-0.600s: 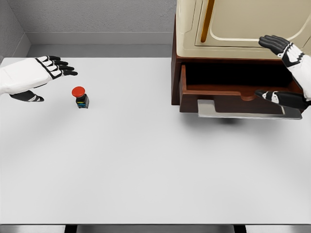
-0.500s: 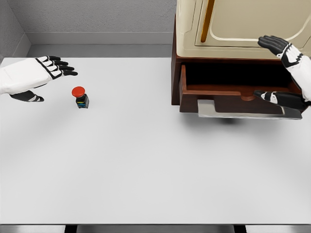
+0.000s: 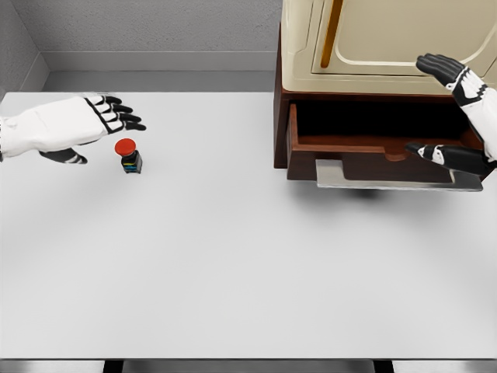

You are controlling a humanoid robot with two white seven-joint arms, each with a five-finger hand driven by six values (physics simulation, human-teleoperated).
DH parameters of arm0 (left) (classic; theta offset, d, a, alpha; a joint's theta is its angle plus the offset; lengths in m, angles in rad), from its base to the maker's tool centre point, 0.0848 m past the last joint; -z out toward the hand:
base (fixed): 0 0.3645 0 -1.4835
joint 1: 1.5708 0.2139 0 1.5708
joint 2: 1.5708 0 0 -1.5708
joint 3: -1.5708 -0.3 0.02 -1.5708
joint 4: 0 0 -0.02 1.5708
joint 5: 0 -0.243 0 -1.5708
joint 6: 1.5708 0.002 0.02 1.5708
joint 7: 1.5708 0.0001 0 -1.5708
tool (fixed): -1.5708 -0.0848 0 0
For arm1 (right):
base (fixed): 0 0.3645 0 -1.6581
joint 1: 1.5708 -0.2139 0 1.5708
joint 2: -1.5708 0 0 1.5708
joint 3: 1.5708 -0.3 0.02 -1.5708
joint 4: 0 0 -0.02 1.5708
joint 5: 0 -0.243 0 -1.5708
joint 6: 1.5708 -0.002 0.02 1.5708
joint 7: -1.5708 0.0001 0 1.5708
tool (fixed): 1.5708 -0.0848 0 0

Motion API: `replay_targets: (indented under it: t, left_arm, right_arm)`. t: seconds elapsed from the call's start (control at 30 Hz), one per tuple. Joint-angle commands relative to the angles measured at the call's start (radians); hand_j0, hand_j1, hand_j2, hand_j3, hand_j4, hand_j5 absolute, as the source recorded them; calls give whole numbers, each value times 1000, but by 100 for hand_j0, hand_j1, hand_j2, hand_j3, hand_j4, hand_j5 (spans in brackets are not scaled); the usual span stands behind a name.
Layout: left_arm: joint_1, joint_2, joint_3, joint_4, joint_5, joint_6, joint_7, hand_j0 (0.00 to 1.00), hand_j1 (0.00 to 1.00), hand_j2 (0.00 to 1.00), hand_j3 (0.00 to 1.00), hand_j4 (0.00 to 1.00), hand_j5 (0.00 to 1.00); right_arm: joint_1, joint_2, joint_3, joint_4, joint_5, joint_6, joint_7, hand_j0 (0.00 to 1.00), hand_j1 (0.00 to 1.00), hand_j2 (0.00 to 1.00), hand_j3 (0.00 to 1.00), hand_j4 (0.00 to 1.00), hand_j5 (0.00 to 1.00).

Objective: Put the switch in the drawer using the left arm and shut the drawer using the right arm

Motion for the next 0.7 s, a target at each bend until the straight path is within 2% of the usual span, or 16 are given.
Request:
replay_targets:
  t: [0.0, 0.1, 0.23, 0.57, 0.67]
  left_arm:
    - [-5, 0, -41, 1, 2, 1, -1, 100, 100, 100, 100, 100, 100]
    - [-40, -3, -90, 27, 0, 1, -1, 100, 100, 100, 100, 100, 100]
    - [-69, -60, -127, 90, 0, 1, -13, 100, 100, 100, 100, 100, 100]
    - [-106, -126, -136, 182, -7, 1, -22, 100, 100, 100, 100, 100, 100]
    - [-141, -169, -161, 243, -23, 1, -22, 100, 100, 100, 100, 100, 100]
  right_arm:
    - [0, -1, -2, 0, -6, 0, -2, 100, 100, 100, 100, 100, 100]
    - [0, -1, -2, 0, -6, 0, -2, 100, 100, 100, 100, 100, 100]
    - [0, -3, -2, 0, -6, 0, -2, 100, 100, 100, 100, 100, 100]
    - [3, -3, -2, 0, -6, 0, -2, 100, 100, 100, 100, 100, 100]
    - [5, -3, -2, 0, -6, 0, -2, 100, 100, 100, 100, 100, 100]
